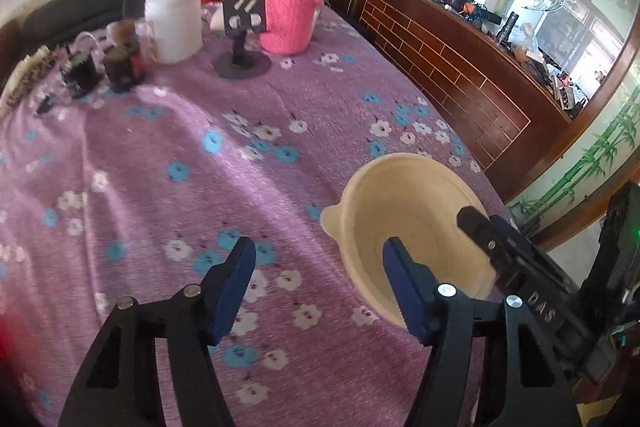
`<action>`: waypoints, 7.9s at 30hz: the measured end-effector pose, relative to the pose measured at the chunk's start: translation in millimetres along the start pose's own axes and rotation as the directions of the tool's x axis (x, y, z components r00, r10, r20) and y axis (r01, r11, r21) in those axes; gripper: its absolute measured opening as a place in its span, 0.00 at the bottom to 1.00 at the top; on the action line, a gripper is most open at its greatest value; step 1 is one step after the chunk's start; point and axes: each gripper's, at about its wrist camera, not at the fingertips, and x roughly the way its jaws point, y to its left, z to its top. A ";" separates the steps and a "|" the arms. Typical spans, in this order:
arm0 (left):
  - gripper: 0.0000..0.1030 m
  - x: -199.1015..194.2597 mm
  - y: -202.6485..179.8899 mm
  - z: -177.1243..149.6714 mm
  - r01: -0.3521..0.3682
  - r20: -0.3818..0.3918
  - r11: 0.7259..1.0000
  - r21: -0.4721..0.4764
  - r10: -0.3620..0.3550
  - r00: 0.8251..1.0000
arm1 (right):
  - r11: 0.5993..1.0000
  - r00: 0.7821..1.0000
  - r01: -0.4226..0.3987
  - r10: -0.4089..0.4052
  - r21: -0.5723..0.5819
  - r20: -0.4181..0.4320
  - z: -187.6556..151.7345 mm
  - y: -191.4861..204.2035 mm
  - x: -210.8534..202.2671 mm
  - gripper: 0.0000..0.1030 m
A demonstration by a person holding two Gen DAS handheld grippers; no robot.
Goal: Organize plates and bowls
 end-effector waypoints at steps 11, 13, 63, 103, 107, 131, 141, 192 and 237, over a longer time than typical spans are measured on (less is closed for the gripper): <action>0.37 47.9 -17.7 -2.2 0.007 -0.074 0.999 0.035 -0.005 0.997 | 1.000 0.998 0.009 -0.009 0.002 -0.064 -5.4 -1.4 13.1 0.63; 0.31 52.9 -19.0 -2.0 0.018 -0.085 0.999 0.029 -0.015 0.996 | 1.000 0.997 0.012 -0.011 0.014 -0.074 -5.4 -4.2 14.5 0.63; 0.16 -183.7 102.9 -80.7 -0.030 0.340 0.971 -0.236 0.112 0.934 | 0.924 0.944 -0.331 0.322 -0.193 -0.077 -31.7 188.7 -63.3 0.18; 0.16 -312.3 346.3 -184.7 -0.147 0.341 0.752 -0.643 0.452 0.824 | 0.662 0.851 -0.524 0.391 -0.536 -0.350 -150.1 500.4 -35.0 0.19; 0.16 -311.0 349.5 -188.1 -0.147 0.335 0.746 -0.650 0.455 0.825 | 0.664 0.854 -0.519 0.378 -0.537 -0.358 -154.2 502.5 -28.7 0.19; 0.45 -328.4 368.0 -210.4 -0.096 0.357 0.682 -0.725 0.491 0.795 | 0.674 0.854 -0.520 0.392 -0.524 -0.343 -157.8 502.1 -18.4 0.52; 0.52 -338.3 377.1 -224.5 -0.088 0.353 0.648 -0.757 0.518 0.779 | 0.671 0.870 -0.491 0.409 -0.556 -0.275 -151.6 504.1 -35.2 0.66; 1.00 -304.0 202.6 -176.1 -0.642 0.333 0.603 -0.473 0.797 0.503 | 0.749 0.932 -0.321 0.359 -0.580 -0.052 -152.1 368.2 -91.7 0.87; 1.00 -305.3 203.5 -195.8 -0.500 0.408 0.712 -0.493 0.697 0.590 | 0.709 0.931 -0.357 0.325 -0.608 -0.167 -195.1 391.7 -74.9 0.88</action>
